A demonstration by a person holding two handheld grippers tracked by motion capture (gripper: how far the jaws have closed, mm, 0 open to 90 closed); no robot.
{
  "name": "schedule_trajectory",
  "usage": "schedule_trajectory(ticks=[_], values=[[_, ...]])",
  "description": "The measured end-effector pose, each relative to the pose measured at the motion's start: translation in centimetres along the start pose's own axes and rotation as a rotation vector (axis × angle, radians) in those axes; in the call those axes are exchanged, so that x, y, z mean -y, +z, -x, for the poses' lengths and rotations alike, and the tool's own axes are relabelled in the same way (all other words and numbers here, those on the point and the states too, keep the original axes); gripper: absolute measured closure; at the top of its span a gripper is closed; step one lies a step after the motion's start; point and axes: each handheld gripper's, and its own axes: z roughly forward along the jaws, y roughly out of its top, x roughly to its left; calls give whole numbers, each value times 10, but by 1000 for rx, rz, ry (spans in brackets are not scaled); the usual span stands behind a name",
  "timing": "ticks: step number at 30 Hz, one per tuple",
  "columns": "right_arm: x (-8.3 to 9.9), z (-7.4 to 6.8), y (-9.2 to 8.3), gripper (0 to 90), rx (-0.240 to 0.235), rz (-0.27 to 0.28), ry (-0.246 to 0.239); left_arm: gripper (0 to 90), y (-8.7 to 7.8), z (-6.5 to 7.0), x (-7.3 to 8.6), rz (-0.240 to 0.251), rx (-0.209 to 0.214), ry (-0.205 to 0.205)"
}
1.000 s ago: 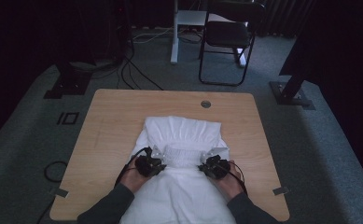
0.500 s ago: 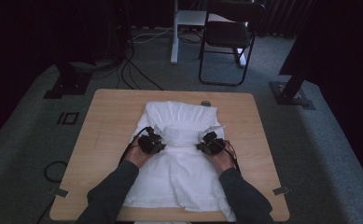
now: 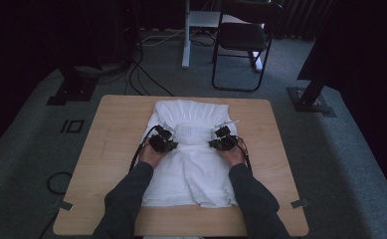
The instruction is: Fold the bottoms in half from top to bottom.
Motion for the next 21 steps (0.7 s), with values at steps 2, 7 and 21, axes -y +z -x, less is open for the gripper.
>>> schedule_trajectory(ticks=[2, 7, 21], values=[[0, -2, -6, 851, 7, 13, -31, 837, -7, 1, -2, 12, 3, -1], [-10, -7, -42, 855, 1, 123, -62, 844, -48, 5, -14, 160, 17, -7], [3, -40, -124, 855, -26, 261, -199, 829, -113, 38, 3, 266, 96, 48]])
